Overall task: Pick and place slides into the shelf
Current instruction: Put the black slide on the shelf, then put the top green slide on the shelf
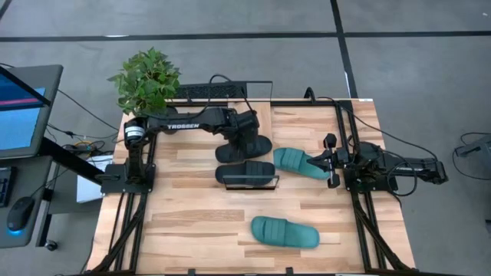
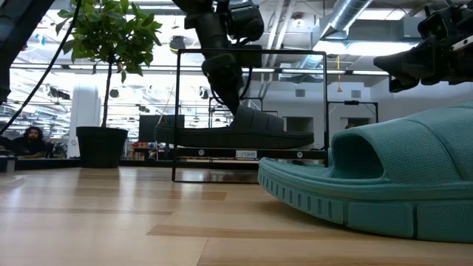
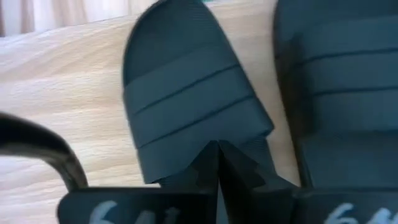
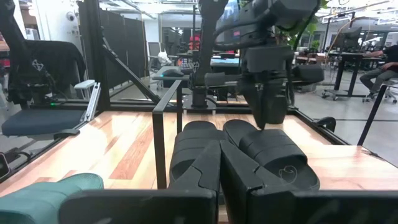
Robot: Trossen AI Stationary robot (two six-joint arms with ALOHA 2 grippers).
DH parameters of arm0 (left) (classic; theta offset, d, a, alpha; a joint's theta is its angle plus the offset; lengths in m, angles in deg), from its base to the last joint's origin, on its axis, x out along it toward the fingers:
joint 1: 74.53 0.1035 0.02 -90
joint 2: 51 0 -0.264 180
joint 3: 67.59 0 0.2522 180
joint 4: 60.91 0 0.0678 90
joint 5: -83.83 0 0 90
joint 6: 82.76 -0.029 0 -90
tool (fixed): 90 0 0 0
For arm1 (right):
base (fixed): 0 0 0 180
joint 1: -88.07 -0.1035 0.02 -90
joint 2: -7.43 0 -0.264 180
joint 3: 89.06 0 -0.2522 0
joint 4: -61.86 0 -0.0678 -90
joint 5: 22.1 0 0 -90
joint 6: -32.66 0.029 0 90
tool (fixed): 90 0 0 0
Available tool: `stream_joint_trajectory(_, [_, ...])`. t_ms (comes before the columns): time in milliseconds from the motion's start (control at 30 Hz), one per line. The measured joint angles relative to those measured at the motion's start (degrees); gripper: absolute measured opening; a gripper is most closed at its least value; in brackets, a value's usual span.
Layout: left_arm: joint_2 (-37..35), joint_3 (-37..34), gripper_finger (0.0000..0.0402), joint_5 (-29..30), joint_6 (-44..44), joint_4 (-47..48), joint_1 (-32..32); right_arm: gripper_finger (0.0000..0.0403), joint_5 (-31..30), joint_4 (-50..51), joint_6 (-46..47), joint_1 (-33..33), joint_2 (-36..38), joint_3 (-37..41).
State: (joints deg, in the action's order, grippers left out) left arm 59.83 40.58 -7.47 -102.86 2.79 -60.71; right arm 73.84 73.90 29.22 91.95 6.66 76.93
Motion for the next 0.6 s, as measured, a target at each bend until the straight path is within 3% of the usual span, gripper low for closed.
stream_joint_trajectory(600, [0.0, 0.0, 0.0000, -2.6, -4.3, 2.2, -4.3, 0.0000, 0.0, 0.0, 0.0, 0.0, 0.0, 0.0])
